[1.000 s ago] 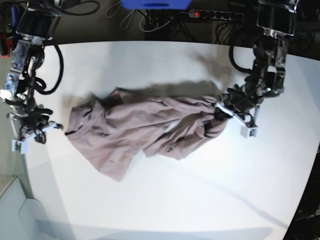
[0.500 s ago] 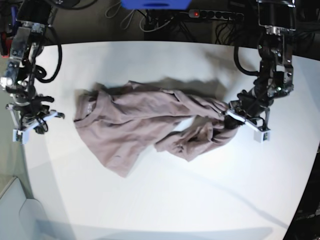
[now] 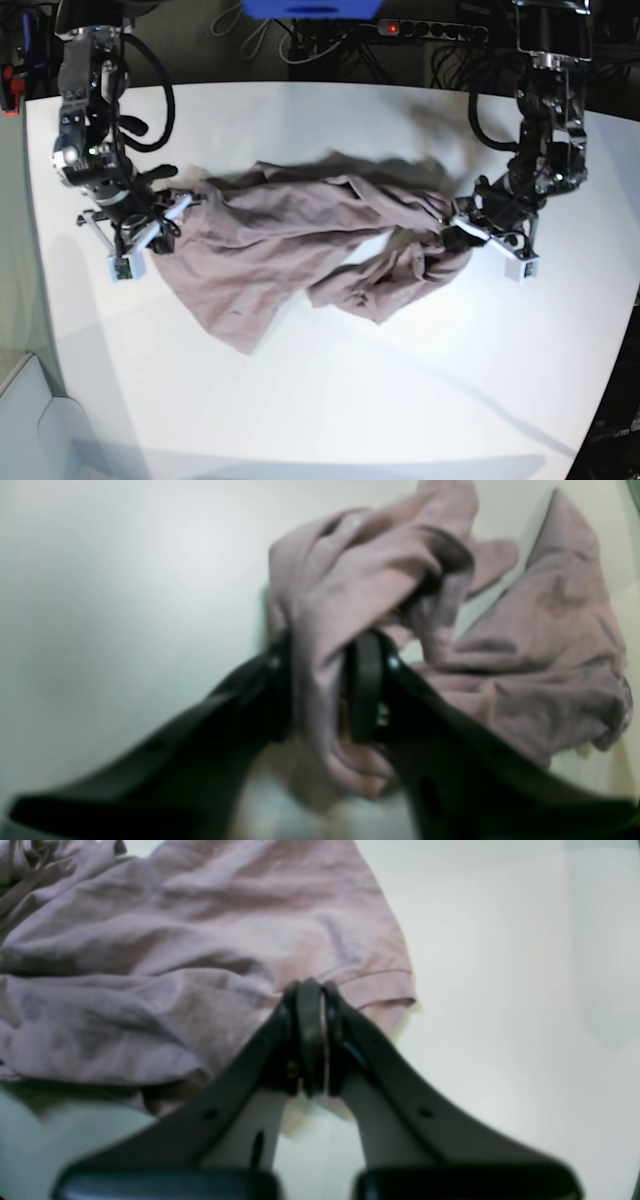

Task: Layout the t-shirt on the table in an organized manner, then fold the t-shirt properly
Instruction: 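Pull the shirt with the right gripper away from the left gripper, spreading it, then move the left gripper to grasp a bunched fold in the shirt's middle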

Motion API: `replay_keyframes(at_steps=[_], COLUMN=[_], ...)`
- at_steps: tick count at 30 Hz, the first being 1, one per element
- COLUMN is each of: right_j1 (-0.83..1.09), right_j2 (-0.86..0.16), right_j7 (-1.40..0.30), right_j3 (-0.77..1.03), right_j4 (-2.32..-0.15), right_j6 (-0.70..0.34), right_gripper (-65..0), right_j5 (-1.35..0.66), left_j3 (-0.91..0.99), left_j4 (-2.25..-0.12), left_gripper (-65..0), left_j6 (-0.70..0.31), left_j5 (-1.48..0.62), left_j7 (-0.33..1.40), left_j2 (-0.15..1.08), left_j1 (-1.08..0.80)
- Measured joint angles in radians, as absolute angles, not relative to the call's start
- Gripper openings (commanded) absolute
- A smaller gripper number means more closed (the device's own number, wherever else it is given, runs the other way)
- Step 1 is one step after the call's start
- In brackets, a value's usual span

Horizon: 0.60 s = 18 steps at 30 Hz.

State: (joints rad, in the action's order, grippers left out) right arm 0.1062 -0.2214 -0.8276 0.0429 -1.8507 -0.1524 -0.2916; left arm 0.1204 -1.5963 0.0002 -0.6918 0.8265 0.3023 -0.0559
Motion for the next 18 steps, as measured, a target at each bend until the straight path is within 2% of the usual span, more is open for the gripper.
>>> replay_keyframes(at_steps=[4, 7, 13, 18], right_j1=[0.113, 0.139, 0.145, 0.17], right_j2=[-0.222, -0.231, -0.231, -0.23], right_j7=[-0.828, -0.827, -0.827, -0.831], right_j3=[0.046, 0.047, 0.049, 0.048], right_j4=[-1.851, -1.852, -1.852, -1.855], right_j6=[-0.152, -0.152, -0.152, -0.152], right_gripper=[-55.2, -53.1, -53.1, -53.1], right_j5=[-0.292, -0.292, -0.292, -0.29], left_j3=[0.121, 0.122, 0.139, 0.134], left_j4=[-1.625, -1.686, -1.749, -1.581], left_gripper=[-22.3, -15.6, -15.0, -15.0], left_j6=[0.0, 0.0, -0.002, -0.007], left_j5=[-0.691, -0.693, -0.694, -0.689], left_j7=[0.842, 0.842, 0.836, 0.83], left_j2=[0.303, 0.31, 0.291, 0.222], left_j1=[-0.058, -0.057, -0.035, 0.13])
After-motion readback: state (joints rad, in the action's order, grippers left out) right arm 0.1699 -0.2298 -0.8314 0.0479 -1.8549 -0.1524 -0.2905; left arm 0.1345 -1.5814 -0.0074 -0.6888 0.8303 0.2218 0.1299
